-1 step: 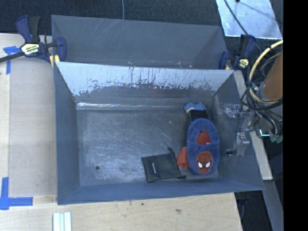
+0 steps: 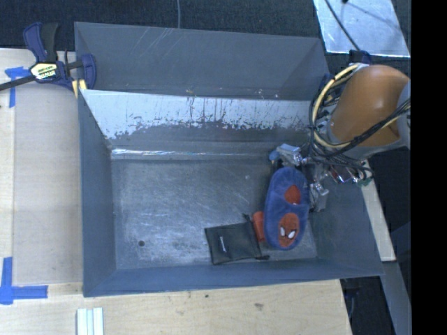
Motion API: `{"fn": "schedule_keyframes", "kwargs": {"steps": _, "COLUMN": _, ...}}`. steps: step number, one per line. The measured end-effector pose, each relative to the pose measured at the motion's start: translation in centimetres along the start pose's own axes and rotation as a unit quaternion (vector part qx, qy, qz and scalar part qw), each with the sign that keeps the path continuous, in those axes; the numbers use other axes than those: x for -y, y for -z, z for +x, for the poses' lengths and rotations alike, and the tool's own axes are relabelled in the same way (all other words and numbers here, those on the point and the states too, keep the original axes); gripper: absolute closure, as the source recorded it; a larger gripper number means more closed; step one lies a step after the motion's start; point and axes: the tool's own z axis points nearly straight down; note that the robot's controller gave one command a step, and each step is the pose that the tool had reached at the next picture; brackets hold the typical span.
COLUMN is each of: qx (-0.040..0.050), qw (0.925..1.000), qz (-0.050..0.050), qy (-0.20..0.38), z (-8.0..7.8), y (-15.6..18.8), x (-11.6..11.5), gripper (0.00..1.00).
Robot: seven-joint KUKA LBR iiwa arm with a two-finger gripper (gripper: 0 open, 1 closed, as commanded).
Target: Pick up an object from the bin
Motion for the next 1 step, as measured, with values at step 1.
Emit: {"fn": "schedule_keyframes", "kwargs": {"steps": 1, "qx": -0.0068, "qw": 0.9815, "qz": -0.004, "qy": 0.191, "z": 1.29, "y": 0.04, "x": -1.57, "gripper": 0.0}}
